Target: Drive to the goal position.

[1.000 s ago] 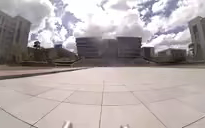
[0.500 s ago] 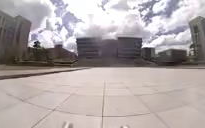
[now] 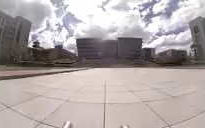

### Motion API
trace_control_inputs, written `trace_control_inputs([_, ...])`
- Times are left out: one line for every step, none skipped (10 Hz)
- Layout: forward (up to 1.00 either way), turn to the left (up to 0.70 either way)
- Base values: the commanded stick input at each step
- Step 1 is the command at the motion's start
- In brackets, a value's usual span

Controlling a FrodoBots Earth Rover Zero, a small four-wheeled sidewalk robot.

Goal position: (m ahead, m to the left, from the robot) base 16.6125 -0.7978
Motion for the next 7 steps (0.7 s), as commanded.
trace_control_inputs([0.7,-0.04])
trace_control_inputs([0.7,0.0])
trace_control_inputs([0.7,0.0])
trace_control_inputs([0.7,0.0])
trace_control_inputs([0.7,0.0])
trace_control_inputs([0.7,0.0])
trace_control_inputs([0.7,0.0])
